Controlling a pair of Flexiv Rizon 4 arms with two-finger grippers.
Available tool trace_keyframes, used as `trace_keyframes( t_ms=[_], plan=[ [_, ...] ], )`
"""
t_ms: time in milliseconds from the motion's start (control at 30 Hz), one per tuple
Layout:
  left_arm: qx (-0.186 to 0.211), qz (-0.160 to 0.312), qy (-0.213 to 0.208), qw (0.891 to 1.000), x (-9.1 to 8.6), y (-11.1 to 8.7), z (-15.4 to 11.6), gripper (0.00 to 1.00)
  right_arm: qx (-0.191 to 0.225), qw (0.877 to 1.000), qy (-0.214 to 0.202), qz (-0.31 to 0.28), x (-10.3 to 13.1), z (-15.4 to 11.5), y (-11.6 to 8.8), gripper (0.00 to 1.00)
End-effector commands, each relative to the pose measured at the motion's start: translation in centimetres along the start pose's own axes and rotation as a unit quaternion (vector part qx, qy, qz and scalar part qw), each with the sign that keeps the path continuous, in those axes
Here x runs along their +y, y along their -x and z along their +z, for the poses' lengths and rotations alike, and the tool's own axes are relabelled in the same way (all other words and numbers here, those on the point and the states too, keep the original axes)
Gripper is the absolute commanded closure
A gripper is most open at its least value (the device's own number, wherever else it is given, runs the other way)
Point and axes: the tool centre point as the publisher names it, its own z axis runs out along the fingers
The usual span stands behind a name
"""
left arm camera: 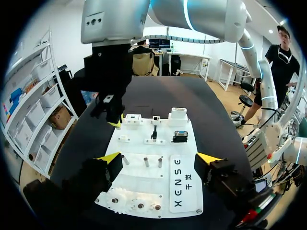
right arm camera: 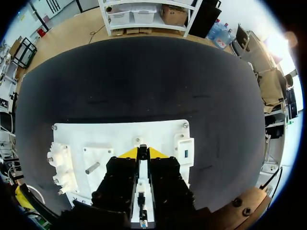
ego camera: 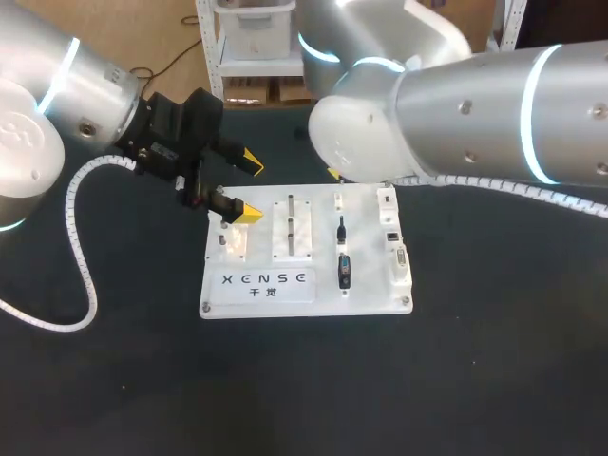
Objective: Insert the USB connector, Ethernet cable, and multi-pin plug into their matching sockets one by one.
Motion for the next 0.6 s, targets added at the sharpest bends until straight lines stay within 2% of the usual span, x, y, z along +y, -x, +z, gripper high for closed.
trace_keyframes(
  t_ms=[33, 267, 600],
  plan=[
    [0.000, 0.001, 0.000, 1.000, 0.1, -0.1, 0.1, 0.00, -0.019, 1.000, 0.005, 0.001, -2.3, -0.4, -1.5, 1.00],
    [0.000, 0.001, 0.000, 1.000, 0.1, -0.1, 0.1, 0.00, -0.015, 1.000, -0.019, 0.012, -5.1, 0.8, -2.5, 1.00],
    [0.000, 0.001, 0.000, 1.000, 0.1, -0.1, 0.1, 0.00, -0.014, 0.999, -0.024, 0.021, -6.3, 1.2, -2.5, 1.00]
  ],
)
